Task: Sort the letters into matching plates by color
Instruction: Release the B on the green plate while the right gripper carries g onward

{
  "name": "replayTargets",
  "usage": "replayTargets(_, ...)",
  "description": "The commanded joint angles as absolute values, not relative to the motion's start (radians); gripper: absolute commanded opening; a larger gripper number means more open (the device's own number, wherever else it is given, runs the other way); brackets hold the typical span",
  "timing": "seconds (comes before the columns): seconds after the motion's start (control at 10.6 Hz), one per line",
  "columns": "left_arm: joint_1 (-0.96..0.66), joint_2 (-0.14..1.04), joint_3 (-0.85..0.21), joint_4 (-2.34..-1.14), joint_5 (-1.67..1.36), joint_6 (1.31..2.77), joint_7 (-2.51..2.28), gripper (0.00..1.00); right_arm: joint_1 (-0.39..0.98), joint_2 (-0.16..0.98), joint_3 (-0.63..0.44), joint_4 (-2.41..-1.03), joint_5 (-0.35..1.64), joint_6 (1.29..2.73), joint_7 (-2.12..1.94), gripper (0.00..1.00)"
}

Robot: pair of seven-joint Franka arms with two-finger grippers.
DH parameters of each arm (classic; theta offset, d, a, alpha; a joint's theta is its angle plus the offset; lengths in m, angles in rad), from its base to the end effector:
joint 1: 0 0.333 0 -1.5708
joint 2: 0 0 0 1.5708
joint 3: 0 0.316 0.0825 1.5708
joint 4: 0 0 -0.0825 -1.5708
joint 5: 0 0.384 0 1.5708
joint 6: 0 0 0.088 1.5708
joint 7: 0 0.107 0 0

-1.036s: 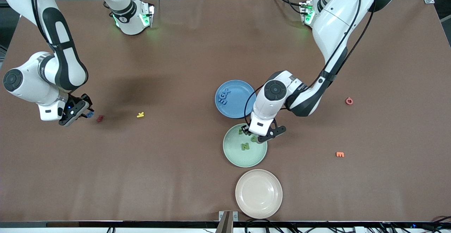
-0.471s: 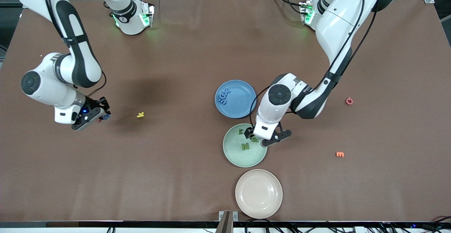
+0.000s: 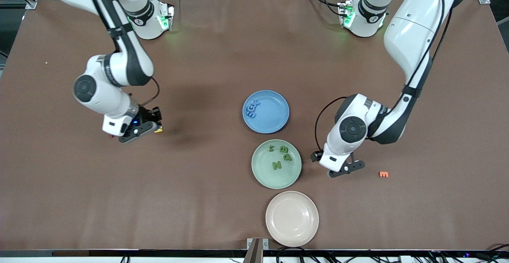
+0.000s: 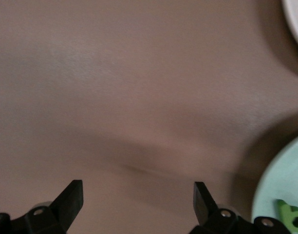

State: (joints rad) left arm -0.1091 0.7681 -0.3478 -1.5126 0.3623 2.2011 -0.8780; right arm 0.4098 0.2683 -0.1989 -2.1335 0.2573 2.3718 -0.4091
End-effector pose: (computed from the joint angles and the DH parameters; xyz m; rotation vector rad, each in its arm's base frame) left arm 0.6569 -0.2650 0.2252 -3.0566 -0.4459 -0.0173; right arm 0.5549 0.1230 0.2813 -2.9435 -0.6570 0.0119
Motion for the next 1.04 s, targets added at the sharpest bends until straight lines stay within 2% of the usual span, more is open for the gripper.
replayTargets(0.0,-0.054,0.698,-0.386,-1.564,0.328,2.096,-0.845,1.00,0.559,0.262,-0.187,-2.115,0.267,2.362,-0.134,0.00)
replayTargets(0.47,0.136,0.456,-0.468,-1.826,0.263,2.088,-0.743,1.00,0.776,0.336,-0.186,-2.016,0.267,2.358,0.257,0.00)
replayTargets(0.75,0.137,0.242,-0.375,-1.966,0.066,2.077,-0.469,1.00,0.871,0.415,-0.175,-1.913,0.267,2.359,0.479,0.00)
replayTargets(0.94,0.085,0.158,-0.301,-1.977,0.038,2.033,-0.402,1.00,0.928,0.481,-0.167,-1.838,0.265,2.362,0.618,0.00)
